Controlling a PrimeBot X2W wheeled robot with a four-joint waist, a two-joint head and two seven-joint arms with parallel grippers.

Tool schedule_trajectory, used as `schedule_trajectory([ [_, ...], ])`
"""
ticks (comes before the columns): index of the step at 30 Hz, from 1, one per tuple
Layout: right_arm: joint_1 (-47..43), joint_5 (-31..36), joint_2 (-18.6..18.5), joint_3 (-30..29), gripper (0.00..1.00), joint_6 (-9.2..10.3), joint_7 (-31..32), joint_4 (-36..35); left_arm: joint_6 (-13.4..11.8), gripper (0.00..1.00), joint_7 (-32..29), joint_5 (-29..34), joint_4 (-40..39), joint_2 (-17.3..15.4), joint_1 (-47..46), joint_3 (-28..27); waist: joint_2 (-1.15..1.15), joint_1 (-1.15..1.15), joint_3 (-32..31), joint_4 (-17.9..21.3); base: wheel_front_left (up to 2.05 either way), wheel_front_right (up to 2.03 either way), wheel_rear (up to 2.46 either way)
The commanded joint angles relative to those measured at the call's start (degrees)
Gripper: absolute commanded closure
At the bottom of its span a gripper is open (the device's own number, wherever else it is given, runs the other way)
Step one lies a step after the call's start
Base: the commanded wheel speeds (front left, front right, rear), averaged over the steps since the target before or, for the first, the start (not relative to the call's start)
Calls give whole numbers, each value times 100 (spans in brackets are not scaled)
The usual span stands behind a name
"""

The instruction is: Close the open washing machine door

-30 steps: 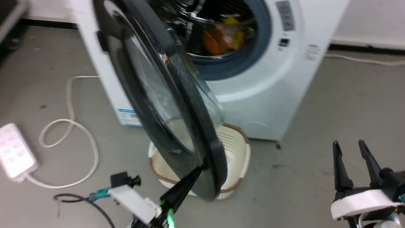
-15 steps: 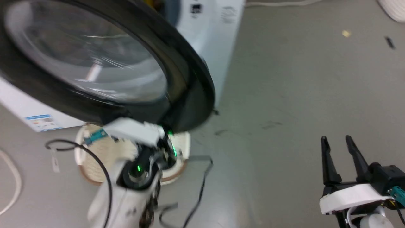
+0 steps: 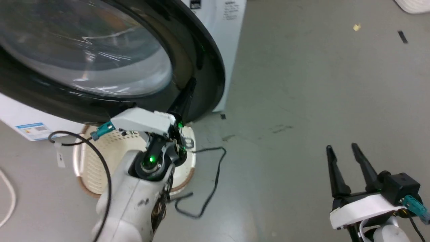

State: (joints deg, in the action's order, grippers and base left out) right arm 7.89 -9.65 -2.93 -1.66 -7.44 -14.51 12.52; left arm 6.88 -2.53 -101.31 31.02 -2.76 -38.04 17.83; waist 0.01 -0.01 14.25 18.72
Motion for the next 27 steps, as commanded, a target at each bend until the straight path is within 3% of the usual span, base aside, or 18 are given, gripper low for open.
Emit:
schedule_trajectory([
  [1,28,-3,5,12,0,-5,-47,-33,57,100,69,222,-210,-46,292,54,-1,1,-210,-246,0,0,0],
  [2,28,-3,5,12,0,-5,-47,-33,57,100,69,222,-210,-46,292,54,-1,1,-210,-246,0,0,0],
  [3,-30,18,5,-7,0,-5,-47,-82,58,60,212,518,-477,-133,601,135,-1,1,-340,-415,0,0,0],
  [4,-63,26,5,-7,0,-5,-48,-106,58,0,287,709,-663,-205,770,208,-1,1,-404,-497,0,0,0],
  [5,-63,26,5,-7,0,-5,-48,-106,58,0,287,709,-663,-205,770,208,-1,1,-404,-497,0,0,0],
  [6,-140,65,5,8,0,-5,-48,-142,59,0,493,1179,-1084,-413,1133,398,-1,1,-547,-676,0,0,0],
  [7,-140,65,5,8,0,-5,-48,-142,59,0,493,1179,-1084,-413,1133,398,-1,1,-547,-676,0,0,0],
  [9,-265,97,5,21,0,-5,-48,-211,59,0,1095,2087,-1628,-852,1676,717,-1,1,-760,-957,0,0,0],
  [10,-265,97,5,21,0,-5,-48,-211,59,0,1095,2087,-1628,-852,1676,717,-1,1,-760,-957,0,0,0],
  [11,-353,116,5,33,0,-5,-48,-278,59,0,1493,2781,-1838,-1188,1947,924,-1,1,-887,-1155,0,0,0],
  [12,-353,116,5,33,0,-5,-48,-278,59,0,1493,2781,-1838,-1188,1947,924,-1,1,-887,-1155,0,0,0],
  [14,-500,150,5,73,0,-5,-42,-389,52,0,1730,3921,-1879,-1551,2262,878,-1,1,-1053,-1442,0,0,0],
  [15,-500,150,5,73,0,-5,-42,-389,52,0,1730,3921,-1879,-1551,2262,878,-1,1,-1053,-1442,0,0,0],
  [16,-591,173,5,115,0,-5,-24,-464,-79,0,1747,4777,-2019,-1590,2439,495,-1,1,-1140,-1612,0,0,0],
  [17,-591,173,5,115,0,-5,-24,-464,-79,0,1747,4777,-2019,-1590,2439,495,-1,1,-1140,-1612,0,0,0],
  [18,-630,186,5,147,0,-5,-12,-500,-197,0,1749,5353,-2119,-1639,2546,356,-1,1,-1176,-1682,0,0,0],
  [19,-696,212,5,217,0,-5,20,-570,-600,0,1750,6545,-2344,-1694,2770,132,-1,1,-1224,-1802,0,0,0],
  [27,-850,224,5,394,0,-5,119,-710,-1076,0,1752,8269,-3092,-1175,3591,-433,-1,1,-1320,-2078,0,0,0],
])
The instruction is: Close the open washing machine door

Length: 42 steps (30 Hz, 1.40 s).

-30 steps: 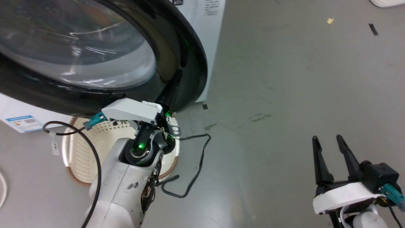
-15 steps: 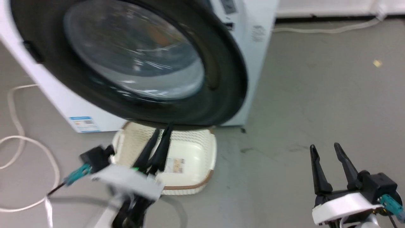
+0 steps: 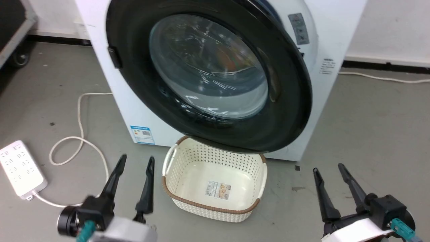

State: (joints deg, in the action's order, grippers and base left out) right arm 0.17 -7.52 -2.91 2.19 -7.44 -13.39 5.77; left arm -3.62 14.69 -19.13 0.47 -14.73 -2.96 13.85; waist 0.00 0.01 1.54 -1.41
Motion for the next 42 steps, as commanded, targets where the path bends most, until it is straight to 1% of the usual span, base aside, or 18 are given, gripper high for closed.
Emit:
schedule_trajectory([
  [1,-93,0,3,32,0,-5,19,-49,-41,0,29,205,-92,60,182,-82,0,-1,-50,-88,0,0,0],
  [4,-126,-33,-29,174,0,-5,91,-67,-27,0,29,592,-148,132,402,-140,0,-1,-13,-168,0,0,0],
  [5,-126,-48,-63,236,20,-5,123,-67,-30,0,30,663,-140,169,449,-179,0,-1,12,-193,0,0,0],
  [6,-118,-53,-104,284,63,-5,151,-68,-29,0,30,716,-145,213,481,-227,0,-1,50,-218,0,0,0],
  [7,-100,-52,-136,299,100,-5,177,-67,-21,0,30,759,-154,253,501,-270,0,-1,99,-240,0,0,0],
  [13,384,-205,-462,684,100,-5,343,-54,107,0,30,1060,-160,405,447,-354,0,-1,555,-393,0,0,0],
  [17,1023,-482,-863,1015,100,-5,487,89,187,0,30,1190,-173,488,315,-397,0,-1,917,-533,0,0,0],
  [21,1825,-796,-1369,1282,100,-5,643,272,236,0,30,1289,-202,611,114,-411,0,-1,1323,-723,0,0,0],
  [28,3101,-1456,-2167,1440,100,-5,823,829,321,0,30,1361,-266,822,-191,-445,0,-1,1836,-1033,0,0,0],
  [32,3694,-1667,-2536,1453,100,-5,855,1238,352,0,30,1395,-294,911,-293,-465,0,-1,2021,-1177,0,0,0],
  [34,4000,-1639,-2719,1481,100,-5,870,1412,361,0,30,1411,-311,948,-334,-477,0,-1,2109,-1234,0,0,0],
  [38,4603,-1592,-2862,1408,100,-5,975,1778,398,0,30,1450,-318,1000,-409,-484,0,-1,2265,-1303,0,0,0],
  [42,5153,-1475,-2842,1137,100,-5,1130,2263,427,0,30,1474,-309,1044,-526,-500,0,-1,2388,-1364,0,0,0],
])
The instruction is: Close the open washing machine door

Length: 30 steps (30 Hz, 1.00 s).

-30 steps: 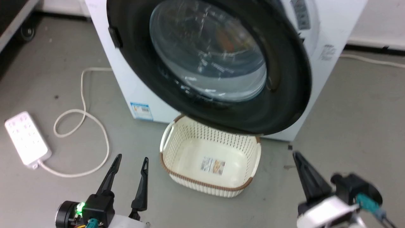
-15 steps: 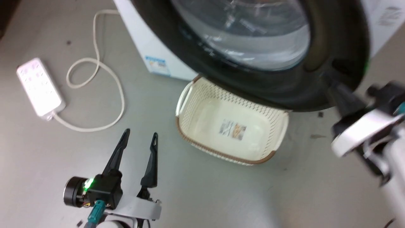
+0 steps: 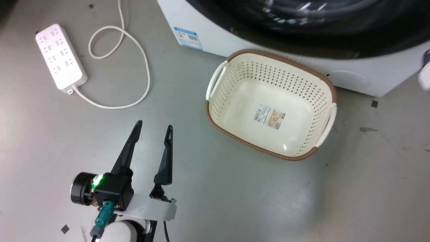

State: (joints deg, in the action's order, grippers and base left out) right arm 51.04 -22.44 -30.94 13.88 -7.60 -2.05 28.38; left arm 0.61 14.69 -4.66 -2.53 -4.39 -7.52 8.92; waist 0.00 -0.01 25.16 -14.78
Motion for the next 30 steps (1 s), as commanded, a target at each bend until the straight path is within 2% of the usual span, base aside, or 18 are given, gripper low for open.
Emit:
schedule_trajectory([
  [1,182,56,-20,-103,100,11,21,115,7,0,30,31,-5,21,-97,-9,0,1,44,-40,0,0,0],
  [9,697,303,194,-471,100,11,14,837,10,0,30,44,35,85,-199,-29,0,1,17,-50,0,0,0],
  [16,325,309,443,-426,100,11,-372,1060,31,0,30,23,138,108,-114,-115,0,1,-447,104,0,0,0],
  [17,217,316,491,-424,74,11,-466,1071,38,0,30,24,172,109,-90,-133,0,1,-563,144,0,0,0],
  [18,101,329,540,-432,31,11,-564,1069,53,0,30,23,210,110,-63,-148,0,1,-671,184,0,0,0],
  [19,-44,326,611,-422,0,11,-641,1072,64,0,30,25,264,109,-29,-167,0,1,-807,231,0,0,0],
  [25,-1052,377,976,-438,0,11,-1021,750,119,0,30,-10,514,73,207,-322,0,1,-1574,555,0,0,0],
  [30,-2136,725,1291,-733,0,11,-1197,69,144,0,30,-149,725,74,388,-505,0,1,-2069,803,0,0,0],
])
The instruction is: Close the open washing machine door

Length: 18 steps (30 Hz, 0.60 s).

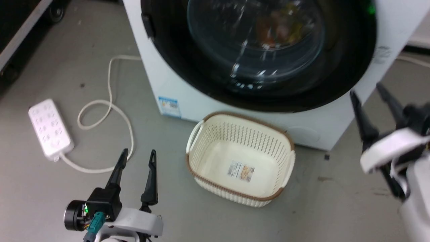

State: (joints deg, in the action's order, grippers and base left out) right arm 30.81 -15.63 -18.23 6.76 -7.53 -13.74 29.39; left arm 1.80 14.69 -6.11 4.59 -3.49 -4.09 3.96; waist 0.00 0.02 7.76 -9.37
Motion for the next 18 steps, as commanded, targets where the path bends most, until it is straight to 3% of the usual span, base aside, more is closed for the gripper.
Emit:
schedule_trajectory([
  [1,-342,198,57,-97,0,4,-46,-215,51,0,30,-10,46,-25,64,-20,0,-2,-404,304,0,0,0],
  [13,-2805,1345,1337,-1095,0,4,-109,-2444,203,0,30,26,258,-151,314,-73,0,-2,-830,723,0,0,0],
  [18,-3310,1569,1516,-1191,0,4,-103,-2812,250,0,30,37,258,-150,363,-24,0,-2,-840,851,0,0,0],
])
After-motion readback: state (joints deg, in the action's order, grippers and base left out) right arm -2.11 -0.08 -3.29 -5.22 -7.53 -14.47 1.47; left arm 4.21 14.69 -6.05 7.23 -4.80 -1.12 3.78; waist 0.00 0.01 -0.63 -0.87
